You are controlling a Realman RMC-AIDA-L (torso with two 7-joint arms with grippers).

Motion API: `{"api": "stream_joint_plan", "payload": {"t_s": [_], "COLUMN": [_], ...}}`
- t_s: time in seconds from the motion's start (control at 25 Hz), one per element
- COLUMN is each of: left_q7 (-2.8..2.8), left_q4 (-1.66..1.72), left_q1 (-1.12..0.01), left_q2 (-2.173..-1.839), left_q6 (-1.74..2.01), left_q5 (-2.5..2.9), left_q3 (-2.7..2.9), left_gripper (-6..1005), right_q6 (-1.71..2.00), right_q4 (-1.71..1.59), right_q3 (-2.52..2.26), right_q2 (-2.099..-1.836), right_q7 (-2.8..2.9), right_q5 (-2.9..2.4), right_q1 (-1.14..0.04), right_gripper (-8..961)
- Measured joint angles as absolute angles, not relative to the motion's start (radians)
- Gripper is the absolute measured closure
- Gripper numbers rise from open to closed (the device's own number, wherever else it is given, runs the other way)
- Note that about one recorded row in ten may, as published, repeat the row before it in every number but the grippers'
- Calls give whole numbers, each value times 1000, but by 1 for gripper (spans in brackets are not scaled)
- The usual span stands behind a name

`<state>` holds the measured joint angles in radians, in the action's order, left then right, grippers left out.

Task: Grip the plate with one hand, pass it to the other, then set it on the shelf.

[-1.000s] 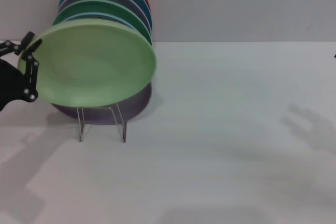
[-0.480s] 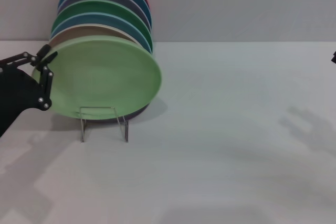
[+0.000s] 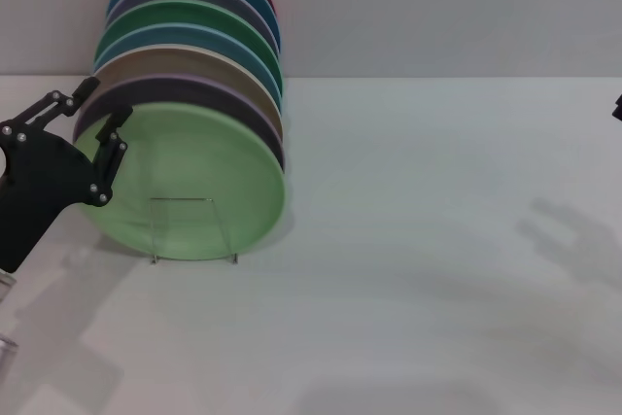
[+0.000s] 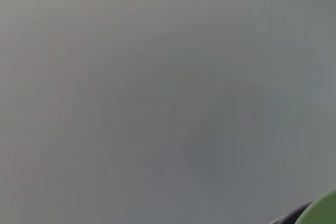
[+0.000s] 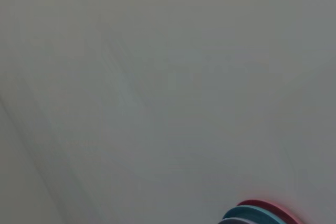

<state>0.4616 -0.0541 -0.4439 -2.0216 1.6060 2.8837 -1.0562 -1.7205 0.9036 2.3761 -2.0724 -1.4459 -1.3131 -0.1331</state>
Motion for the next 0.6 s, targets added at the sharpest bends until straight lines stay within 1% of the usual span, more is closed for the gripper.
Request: {"api": "stream_joint_plan", "payload": {"t_s": [0.2, 0.28, 0.32, 0.4, 0.44, 0.56, 0.6], "left_q7": [484, 495, 501, 501, 488, 459, 337], "left_q4": [-69, -91, -119, -130, -150, -161, -184], "left_q1": [-418, -388, -346, -325, -284, -268, -232], "left_q2": [-2031, -2033, -2033, -2033, -2040, -2047, -2063], "left_q6": [1627, 1660, 1712, 1746, 1804, 1821, 1838], "left_q5": [2884, 2884, 2885, 2884, 2882, 2881, 2879], "left_q3": [-1088, -1110, -1124, -1129, -1157, -1190, -1300], "left_gripper": [692, 669, 668, 667, 667, 649, 643], "right_q6": [-1722, -1723, -1724, -1724, -1724, -1723, -1721], "right_q4": [906, 906, 906, 906, 902, 890, 871], "right_q3": [2376, 2376, 2378, 2381, 2386, 2386, 2384], "right_q2": [-2072, -2072, -2072, -2072, -2073, -2075, -2078], "right_q7": [-1446, -1446, -1446, -1449, -1486, -1548, -1626], "right_q5": [-1313, -1314, -1315, -1315, -1315, -1315, -1314], "right_q1": [-129, -126, -124, -123, -120, -118, -117], "right_gripper": [321, 321, 321, 321, 321, 321, 321]}}
